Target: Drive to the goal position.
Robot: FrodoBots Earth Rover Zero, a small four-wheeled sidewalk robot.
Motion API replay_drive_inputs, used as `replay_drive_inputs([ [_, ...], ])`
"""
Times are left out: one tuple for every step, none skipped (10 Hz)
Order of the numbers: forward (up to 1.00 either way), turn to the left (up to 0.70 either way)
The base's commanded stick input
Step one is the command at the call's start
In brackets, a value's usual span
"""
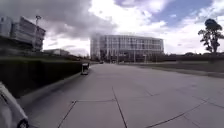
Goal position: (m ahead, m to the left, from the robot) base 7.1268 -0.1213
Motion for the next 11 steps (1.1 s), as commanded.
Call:
replay_drive_inputs([
  [0.70, 0.00],
  [0.70, 0.00],
  [0.70, 0.00],
  [0.70, 0.00],
  [0.70, 0.00],
  [0.70, 0.00],
  [0.70, 0.00],
  [0.70, 0.00],
  [0.70, 0.00],
  [0.70, 0.00],
  [0.70, 0.00],
])
